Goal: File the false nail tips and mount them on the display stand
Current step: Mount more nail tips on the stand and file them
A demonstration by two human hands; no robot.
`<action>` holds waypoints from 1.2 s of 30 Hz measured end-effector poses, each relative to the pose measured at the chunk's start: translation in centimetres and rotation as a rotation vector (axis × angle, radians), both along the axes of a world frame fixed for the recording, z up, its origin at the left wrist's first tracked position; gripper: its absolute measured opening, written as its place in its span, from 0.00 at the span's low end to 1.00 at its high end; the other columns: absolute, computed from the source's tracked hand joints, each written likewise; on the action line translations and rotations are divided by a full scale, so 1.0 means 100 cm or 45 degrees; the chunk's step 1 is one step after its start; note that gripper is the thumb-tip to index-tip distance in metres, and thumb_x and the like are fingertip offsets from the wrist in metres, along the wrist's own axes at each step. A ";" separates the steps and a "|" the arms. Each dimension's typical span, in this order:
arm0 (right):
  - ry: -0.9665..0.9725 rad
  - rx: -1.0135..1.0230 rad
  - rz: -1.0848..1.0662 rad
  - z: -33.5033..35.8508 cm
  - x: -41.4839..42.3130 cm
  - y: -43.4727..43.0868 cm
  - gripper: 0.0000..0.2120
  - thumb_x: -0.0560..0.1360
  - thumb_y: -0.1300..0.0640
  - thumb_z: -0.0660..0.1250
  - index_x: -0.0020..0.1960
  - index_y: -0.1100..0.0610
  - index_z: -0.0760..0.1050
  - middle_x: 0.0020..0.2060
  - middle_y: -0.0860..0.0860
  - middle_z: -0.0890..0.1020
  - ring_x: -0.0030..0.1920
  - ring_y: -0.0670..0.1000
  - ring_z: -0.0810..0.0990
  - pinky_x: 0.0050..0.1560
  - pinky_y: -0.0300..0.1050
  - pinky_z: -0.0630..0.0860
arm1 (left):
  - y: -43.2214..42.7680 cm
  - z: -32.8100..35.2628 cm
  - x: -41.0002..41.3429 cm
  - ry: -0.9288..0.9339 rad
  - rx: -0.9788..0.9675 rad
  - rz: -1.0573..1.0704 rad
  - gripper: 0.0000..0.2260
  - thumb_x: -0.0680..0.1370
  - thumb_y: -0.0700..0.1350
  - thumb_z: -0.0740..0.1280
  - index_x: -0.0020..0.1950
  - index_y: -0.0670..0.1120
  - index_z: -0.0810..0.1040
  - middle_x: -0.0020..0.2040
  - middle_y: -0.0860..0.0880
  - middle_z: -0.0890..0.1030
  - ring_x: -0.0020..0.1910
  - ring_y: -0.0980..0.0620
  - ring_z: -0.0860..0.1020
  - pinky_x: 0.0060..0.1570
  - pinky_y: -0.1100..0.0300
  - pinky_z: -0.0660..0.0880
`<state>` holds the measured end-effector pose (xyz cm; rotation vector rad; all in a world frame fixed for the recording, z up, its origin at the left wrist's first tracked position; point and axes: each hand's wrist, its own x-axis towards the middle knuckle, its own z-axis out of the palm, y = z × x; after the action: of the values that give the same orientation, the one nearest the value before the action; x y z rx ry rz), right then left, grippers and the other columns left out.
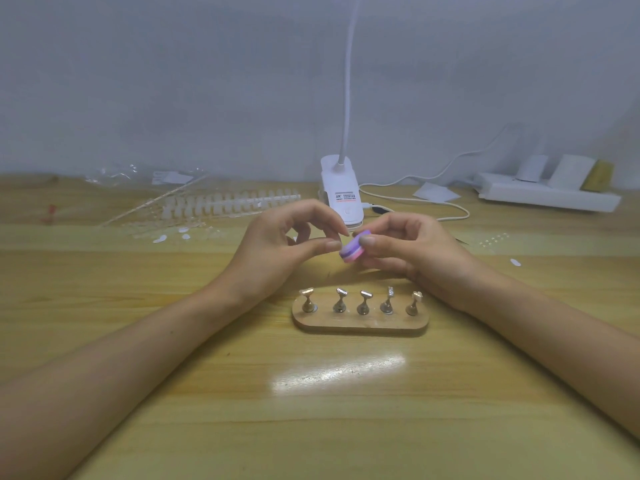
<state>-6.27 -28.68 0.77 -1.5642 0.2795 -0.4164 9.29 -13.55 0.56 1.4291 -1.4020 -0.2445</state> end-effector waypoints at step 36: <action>0.072 -0.135 0.045 -0.001 0.001 0.007 0.09 0.76 0.63 0.71 0.52 0.68 0.79 0.48 0.63 0.85 0.51 0.59 0.85 0.57 0.51 0.81 | -0.002 0.000 0.004 -0.042 -0.001 0.028 0.08 0.74 0.39 0.74 0.44 0.52 0.82 0.44 0.55 0.83 0.31 0.55 0.64 0.35 0.59 0.65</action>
<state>-6.17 -27.96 0.62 -1.6842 0.2764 -0.3647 9.70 -13.77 0.58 1.4528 -1.4124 -0.2072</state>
